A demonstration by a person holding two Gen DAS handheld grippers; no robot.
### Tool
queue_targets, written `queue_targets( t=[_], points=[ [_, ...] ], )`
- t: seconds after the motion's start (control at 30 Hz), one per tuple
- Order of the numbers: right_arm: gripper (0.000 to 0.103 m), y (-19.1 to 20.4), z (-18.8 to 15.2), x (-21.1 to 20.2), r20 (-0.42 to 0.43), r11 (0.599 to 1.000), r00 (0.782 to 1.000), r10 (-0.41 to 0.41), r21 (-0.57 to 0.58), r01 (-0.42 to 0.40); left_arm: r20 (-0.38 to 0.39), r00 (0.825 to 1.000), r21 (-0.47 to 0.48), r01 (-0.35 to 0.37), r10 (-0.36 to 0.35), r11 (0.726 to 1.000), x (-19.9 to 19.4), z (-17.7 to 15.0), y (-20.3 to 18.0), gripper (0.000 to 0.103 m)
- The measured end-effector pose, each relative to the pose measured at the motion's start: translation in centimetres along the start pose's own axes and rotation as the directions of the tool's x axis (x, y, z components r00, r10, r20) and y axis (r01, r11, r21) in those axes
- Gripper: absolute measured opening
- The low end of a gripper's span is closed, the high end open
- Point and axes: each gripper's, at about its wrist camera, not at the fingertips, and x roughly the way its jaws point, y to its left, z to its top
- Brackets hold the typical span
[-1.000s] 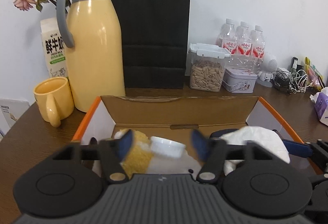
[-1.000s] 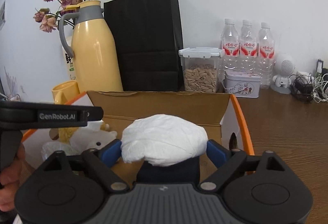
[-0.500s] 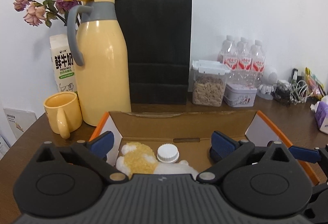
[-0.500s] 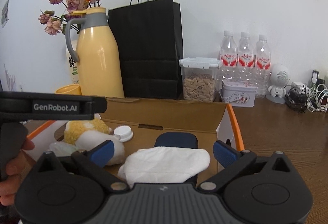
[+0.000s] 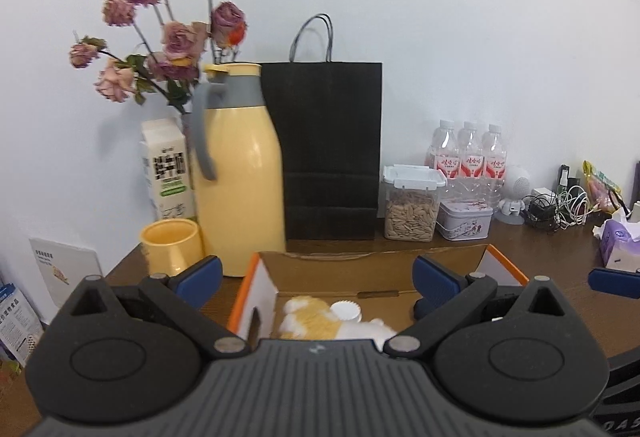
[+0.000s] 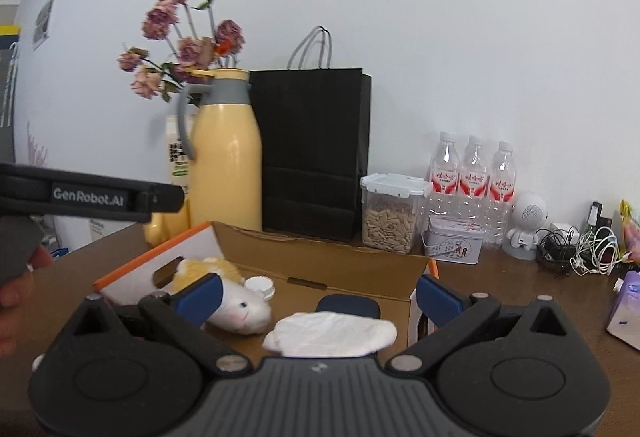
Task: Organize objects
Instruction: 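Carry the cap and white cloth into the box while both tools release them, then grasp the small white cap with the left tool while the right tool grasps the coiled braided cable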
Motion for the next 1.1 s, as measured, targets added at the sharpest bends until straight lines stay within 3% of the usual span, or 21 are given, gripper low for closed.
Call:
queue_targets(
  t=[0.23,0.6,0.8,1.1],
  points=[
    [0.103,1.7,-1.9,-4.2,-0.035,0.999,0.999,0.006,-0.039,-0.008,-0.029,1.0,-0.019,-0.01,0.009,1.0,-3.9,-1.6,3.2,0.103],
    [0.103,2.9,-6.0,-8.0,-0.142,0.999,0.99,-0.002,-0.053,-0.006,-0.107,0.99,-0.013,-0.098,0.096,0.995,-8.2,-6.0,8.3,0.103],
    [0.103,3.4,-8.0,-7.5,-0.213,0.999,0.977,0.01,-0.047,-0.02,-0.19,0.972,-0.029,-0.147,0.139,0.989,-8.5,-9.0,11.1,0.103],
    [0.103,4.6,-8.7,-5.4,-0.267,0.999,0.964,0.01,-0.042,-0.022,-0.265,0.957,-0.012,-0.125,0.117,0.992,-7.9,-11.4,11.8,0.103]
  ],
)
